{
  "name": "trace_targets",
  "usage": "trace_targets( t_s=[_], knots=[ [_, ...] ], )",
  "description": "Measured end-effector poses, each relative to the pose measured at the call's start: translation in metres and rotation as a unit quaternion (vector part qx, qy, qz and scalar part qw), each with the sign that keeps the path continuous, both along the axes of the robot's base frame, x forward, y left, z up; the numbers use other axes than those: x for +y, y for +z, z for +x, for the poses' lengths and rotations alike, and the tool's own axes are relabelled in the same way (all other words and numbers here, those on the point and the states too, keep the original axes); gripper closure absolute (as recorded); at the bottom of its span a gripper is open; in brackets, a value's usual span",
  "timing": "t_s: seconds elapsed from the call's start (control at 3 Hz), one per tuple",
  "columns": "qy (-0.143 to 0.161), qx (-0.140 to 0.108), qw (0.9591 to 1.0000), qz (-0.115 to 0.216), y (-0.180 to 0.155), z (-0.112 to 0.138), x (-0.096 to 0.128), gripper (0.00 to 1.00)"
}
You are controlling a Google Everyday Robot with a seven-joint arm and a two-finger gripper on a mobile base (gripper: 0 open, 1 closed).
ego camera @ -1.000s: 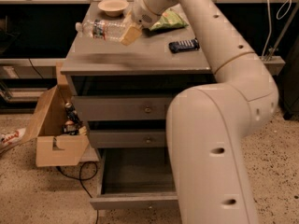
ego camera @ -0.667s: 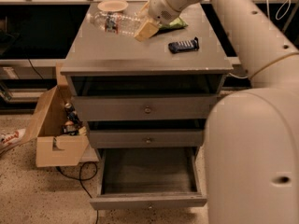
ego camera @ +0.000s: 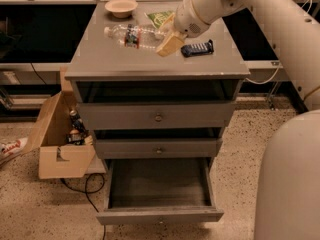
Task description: Place water bottle into bottom drawer
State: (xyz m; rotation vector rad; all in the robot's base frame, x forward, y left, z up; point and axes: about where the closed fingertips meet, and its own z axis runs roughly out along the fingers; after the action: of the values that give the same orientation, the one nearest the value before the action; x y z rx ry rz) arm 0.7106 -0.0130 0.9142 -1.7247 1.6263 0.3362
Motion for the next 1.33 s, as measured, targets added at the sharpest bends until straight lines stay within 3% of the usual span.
trace_targets(
  t_s=[0.33, 0.67, 1.33],
  knots=[
    [0.002, 0.004, 0.9999, -0.011, -0.008, -0.002, -0.002, 1.0],
    [-0.012, 0.002, 0.9997, -0.023, -0.019, -0.013, -0.022, 1.0],
    [-0.047, 0.057, 0.995, -0.068, -0.105, -0.07, -0.087, 1.0]
  ],
)
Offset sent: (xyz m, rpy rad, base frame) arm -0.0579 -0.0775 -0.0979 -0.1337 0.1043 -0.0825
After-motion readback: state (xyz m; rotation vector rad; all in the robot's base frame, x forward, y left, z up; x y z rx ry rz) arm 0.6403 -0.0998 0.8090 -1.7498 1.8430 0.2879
